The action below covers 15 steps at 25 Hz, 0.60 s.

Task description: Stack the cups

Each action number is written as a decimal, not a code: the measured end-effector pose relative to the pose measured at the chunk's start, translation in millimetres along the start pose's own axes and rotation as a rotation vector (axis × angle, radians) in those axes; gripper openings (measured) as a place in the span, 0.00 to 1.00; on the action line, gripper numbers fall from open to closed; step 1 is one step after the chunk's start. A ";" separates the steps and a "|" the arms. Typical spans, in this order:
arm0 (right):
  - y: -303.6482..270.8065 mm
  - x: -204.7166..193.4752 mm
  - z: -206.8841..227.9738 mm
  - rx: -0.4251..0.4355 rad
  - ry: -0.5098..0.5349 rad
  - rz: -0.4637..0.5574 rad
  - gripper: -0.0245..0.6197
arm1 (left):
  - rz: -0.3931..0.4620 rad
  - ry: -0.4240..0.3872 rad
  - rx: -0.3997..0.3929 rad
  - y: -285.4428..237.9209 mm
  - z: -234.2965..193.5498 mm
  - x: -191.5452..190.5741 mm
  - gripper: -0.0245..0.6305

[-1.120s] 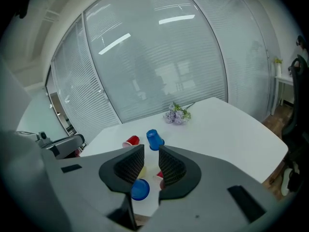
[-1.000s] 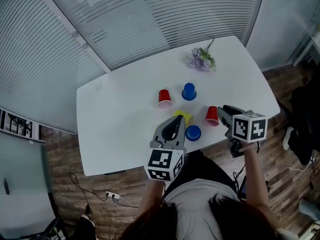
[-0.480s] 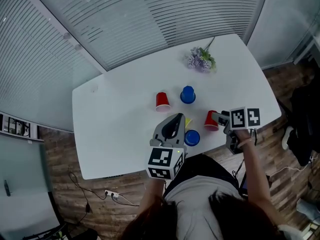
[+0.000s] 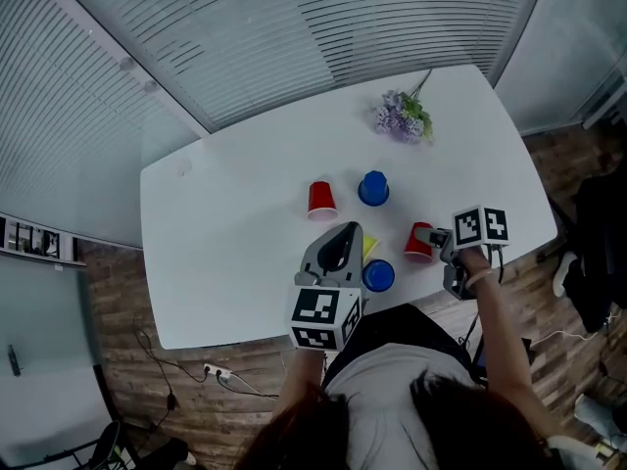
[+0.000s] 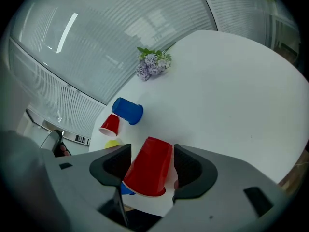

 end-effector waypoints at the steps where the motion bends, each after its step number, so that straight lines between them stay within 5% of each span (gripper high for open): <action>1: -2.8 -1.4 1.9 0.005 -0.011 -0.010 0.49 | -0.002 0.003 0.004 -0.4 -0.6 -0.6 0.07; 15: -14.0 -3.1 9.0 0.065 -0.107 -0.008 0.46 | -0.015 0.025 0.035 0.9 -1.6 -6.1 0.07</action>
Point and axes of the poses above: the fingertips, and each gripper's own axes: y backward along the fingers, z to its right, x out of its top, the point moved 6 cm from there along y, backward along the fingers, and after that the axes turned 1 degree about x, right-handed, at the moved point
